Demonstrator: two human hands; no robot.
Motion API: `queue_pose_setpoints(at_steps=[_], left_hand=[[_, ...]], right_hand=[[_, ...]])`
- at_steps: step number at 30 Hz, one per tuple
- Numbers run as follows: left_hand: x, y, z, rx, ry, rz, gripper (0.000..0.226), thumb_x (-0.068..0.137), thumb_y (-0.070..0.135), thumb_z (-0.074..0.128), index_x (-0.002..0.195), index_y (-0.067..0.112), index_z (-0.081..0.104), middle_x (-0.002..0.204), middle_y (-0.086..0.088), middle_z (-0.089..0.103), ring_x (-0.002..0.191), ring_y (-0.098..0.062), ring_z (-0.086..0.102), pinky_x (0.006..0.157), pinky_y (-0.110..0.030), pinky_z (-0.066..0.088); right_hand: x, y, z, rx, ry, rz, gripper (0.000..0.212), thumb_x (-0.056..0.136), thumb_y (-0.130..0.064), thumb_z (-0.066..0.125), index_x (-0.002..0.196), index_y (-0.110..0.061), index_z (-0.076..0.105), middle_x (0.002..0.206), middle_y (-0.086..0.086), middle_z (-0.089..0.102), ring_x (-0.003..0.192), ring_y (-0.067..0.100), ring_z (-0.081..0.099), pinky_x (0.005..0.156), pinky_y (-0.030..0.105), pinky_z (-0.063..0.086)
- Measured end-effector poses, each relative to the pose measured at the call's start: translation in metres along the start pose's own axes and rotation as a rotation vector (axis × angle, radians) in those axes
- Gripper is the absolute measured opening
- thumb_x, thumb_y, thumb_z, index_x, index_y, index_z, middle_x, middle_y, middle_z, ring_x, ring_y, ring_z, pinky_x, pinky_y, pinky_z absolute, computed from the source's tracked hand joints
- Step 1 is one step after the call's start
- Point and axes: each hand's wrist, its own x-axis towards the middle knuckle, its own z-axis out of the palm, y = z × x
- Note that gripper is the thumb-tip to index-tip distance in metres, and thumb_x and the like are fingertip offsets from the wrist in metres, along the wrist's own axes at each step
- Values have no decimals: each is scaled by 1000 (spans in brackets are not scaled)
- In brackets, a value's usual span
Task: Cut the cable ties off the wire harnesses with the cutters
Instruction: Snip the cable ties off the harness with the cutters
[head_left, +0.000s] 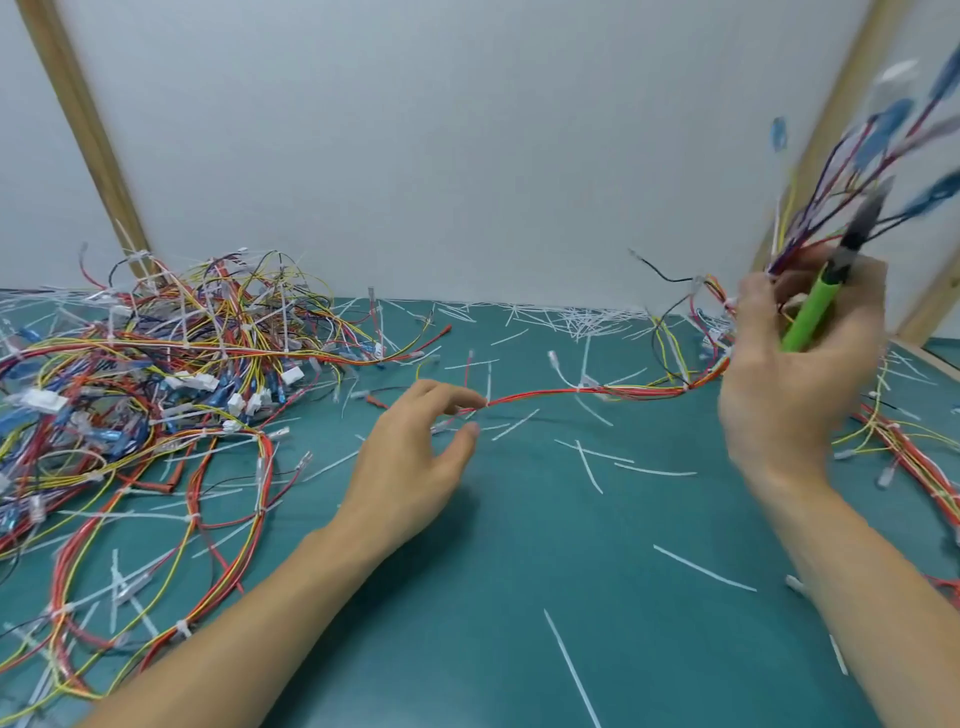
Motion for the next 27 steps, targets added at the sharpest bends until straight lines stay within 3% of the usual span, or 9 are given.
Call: queue_pose_setpoints(at_steps=[4,6,9,12,15,18,21,23,27], left_hand=[[-1,12,4,-370,-162,-113,18,99,30,61,115,28,67,102,11,74,93,-7,69,74,-18,50],[-2,13,9,-544,-287,-234,33,95,42,53,120,23,65,105,5,76,95,-14,72,76,-26,53],[-2,9,13,-691,-420,-368,46,93,48,48,112,12,68,108,-4,77,98,-20,73,81,-34,55],[0,4,11,-845,-393,-429,37,94,48,56,101,17,75,104,-5,77,96,-21,73,75,-33,60],[1,4,10,-831,-302,-435,30,92,43,66,100,15,75,102,-6,78,94,-23,75,65,-30,61],[3,4,11,-826,-217,-449,31,92,33,65,103,4,71,100,-9,78,92,-24,76,60,-30,61],[3,4,9,-834,-181,-432,27,97,24,60,109,0,65,102,-11,77,94,-23,75,63,-30,59],[2,5,8,-845,-182,-398,25,97,21,58,112,3,65,104,-11,77,96,-23,74,64,-30,58],[1,7,7,-805,-194,-297,25,94,22,59,111,5,66,103,-7,77,91,-17,74,63,-26,56]], right_hand=[[-34,-11,12,-194,-412,-146,19,91,-19,71,93,-30,55,82,-9,52,72,12,45,66,23,40],[-66,-15,20,-286,-696,-170,19,87,-15,73,96,-27,61,88,-11,56,76,16,54,66,35,46],[-98,-16,27,-344,-930,-128,28,82,-18,73,102,-32,61,87,-15,54,82,20,59,65,34,43],[-97,-20,28,-89,-968,204,31,85,-28,79,111,-34,64,89,-15,70,84,10,67,77,28,53],[-92,-24,25,186,-999,503,31,88,-15,76,110,-32,63,92,-12,77,76,15,74,72,37,62],[-90,-27,26,312,-855,581,26,90,-3,73,107,-19,62,78,-5,74,57,17,64,58,35,56],[-80,-25,25,390,-683,580,19,89,-6,74,103,-13,65,68,0,66,54,17,58,55,25,50],[-73,-25,24,426,-658,580,12,86,-14,73,97,-16,69,72,5,68,56,19,58,56,28,51],[-69,-23,22,326,-672,515,13,91,-5,73,87,-17,72,69,-1,68,59,16,57,58,38,51]])
